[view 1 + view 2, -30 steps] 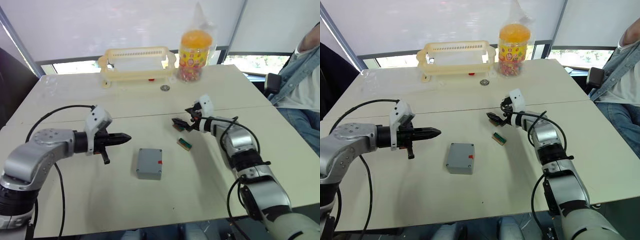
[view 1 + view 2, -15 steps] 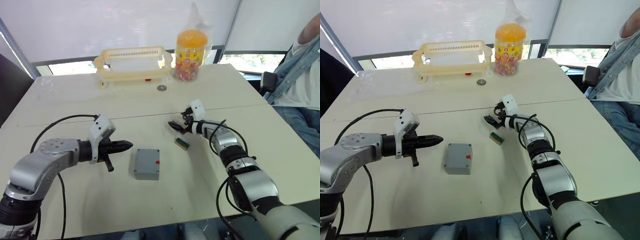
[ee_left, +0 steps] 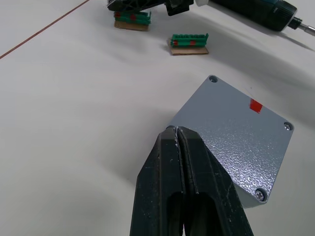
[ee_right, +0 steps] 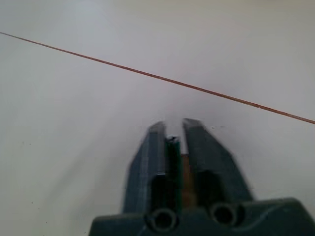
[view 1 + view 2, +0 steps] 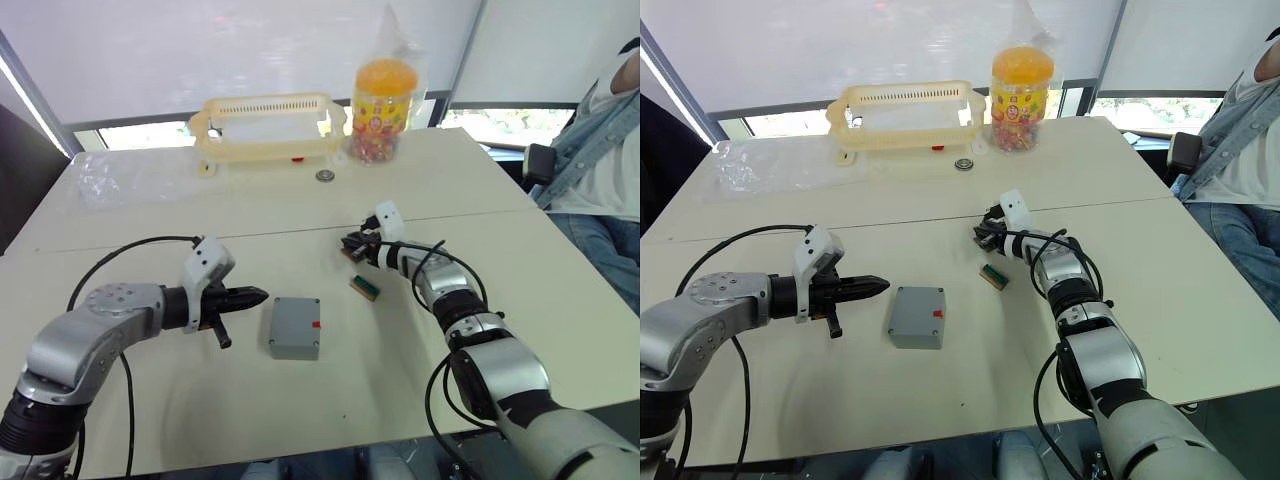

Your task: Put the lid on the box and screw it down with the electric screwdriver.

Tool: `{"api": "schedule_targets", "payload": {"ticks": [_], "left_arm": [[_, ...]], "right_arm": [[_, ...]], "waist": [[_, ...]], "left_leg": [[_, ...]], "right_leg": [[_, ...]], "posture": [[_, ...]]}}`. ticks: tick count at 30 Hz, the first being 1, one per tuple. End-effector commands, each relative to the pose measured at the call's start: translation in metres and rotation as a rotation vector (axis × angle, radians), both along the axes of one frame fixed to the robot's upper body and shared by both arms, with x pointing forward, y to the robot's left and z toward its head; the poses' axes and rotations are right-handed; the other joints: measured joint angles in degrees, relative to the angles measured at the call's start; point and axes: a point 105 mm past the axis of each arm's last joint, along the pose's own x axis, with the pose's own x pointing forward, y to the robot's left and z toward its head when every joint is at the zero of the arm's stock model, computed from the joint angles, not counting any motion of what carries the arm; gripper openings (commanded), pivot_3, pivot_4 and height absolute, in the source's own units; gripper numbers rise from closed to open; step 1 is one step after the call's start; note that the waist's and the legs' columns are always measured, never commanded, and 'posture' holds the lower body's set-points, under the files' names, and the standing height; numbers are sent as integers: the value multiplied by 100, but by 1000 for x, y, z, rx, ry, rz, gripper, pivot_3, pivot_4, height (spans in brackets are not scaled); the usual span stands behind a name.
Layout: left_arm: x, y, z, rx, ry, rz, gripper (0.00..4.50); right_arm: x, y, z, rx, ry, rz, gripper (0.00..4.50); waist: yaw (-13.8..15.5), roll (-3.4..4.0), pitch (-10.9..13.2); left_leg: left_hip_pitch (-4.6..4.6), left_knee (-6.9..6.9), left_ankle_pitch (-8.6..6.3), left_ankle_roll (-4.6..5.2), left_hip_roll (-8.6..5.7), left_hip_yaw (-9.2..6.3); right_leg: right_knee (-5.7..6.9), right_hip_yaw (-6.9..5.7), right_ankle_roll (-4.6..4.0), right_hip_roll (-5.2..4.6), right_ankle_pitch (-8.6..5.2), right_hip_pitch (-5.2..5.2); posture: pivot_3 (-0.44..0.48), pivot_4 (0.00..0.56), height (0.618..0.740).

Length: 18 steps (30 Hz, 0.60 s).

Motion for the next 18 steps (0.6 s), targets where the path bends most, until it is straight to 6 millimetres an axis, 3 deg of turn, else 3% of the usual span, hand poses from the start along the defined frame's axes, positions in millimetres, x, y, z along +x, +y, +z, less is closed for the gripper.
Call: {"api": "schedule_targets", "payload": {"ticks": [1,5,12,18], "left_arm": [[-3,-5,9,-12,-39,-22,0],[-2,-4,8,-14,-38,-17,0],[-2,-4,5,-18,-35,-15,0],[-2,-7,3,-25,-32,-20,0]], "right_arm": [[3,6,19,11,-56,16,24],[3,4,21,26,-61,12,24],[2,3,43,91,-111,13,24],[-8,5,52,115,-120,30,24]], "waist": [[-1,0,0],[0,0,0],[1,0,0],[5,0,0]], "left_leg": [[0,0,0,0,0,0],[0,0,0,0,0,0],[0,0,0,-1,0,0],[0,0,0,0,0,-2]], "right_leg": [[0,0,0,0,0,0],[1,0,0,0,0,0],[2,0,0,0,0,0],[11,0,0,0,0,-3]], "posture": [[0,150,740],[0,150,740],[0,150,740],[0,150,740]]}}
